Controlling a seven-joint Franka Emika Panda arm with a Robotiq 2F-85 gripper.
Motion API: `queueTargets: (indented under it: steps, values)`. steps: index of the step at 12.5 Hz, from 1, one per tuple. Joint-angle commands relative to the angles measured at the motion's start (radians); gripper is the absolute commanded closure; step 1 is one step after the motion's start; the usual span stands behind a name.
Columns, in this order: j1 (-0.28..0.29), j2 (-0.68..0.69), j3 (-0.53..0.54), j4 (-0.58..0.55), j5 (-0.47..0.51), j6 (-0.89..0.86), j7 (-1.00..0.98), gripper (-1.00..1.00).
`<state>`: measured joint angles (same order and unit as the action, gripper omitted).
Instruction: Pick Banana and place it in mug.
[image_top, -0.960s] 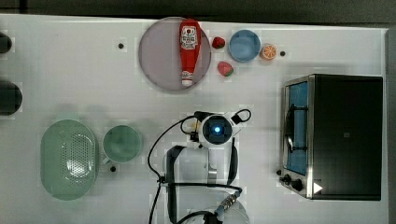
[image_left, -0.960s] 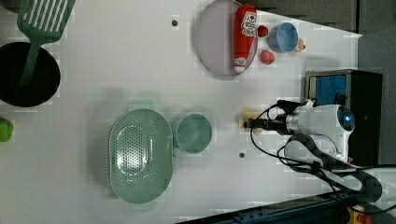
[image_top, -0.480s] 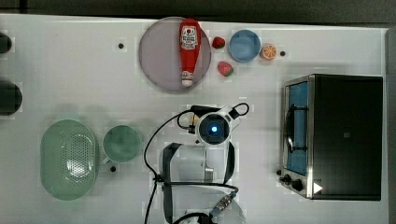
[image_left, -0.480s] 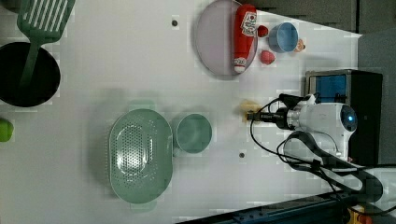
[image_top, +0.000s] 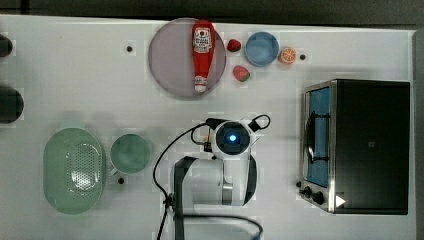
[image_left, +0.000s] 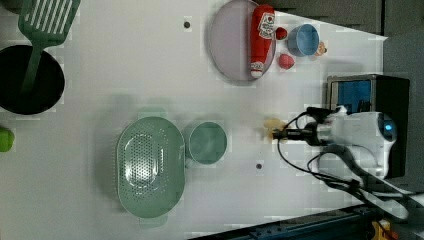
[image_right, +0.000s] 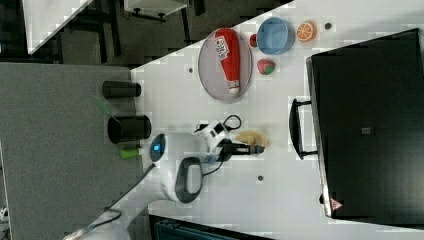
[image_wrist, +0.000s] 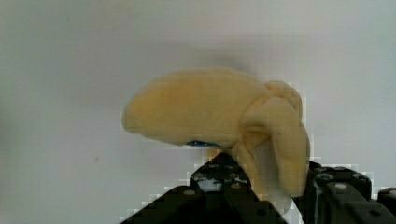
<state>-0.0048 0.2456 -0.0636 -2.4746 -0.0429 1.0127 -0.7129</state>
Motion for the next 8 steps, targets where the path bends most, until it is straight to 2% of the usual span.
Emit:
queueTargets:
  steps: [1,5,8]
  values:
    - [-0.009,-0.229,-0.017,0.081,0.02,-0.162,-0.033,0.38]
    - [-0.008,-0.435,-0.024,0.185,0.02,-0.481,-0.032,0.38]
    - [-0.004,-0.517,-0.019,0.3,0.02,-0.684,-0.016,0.38]
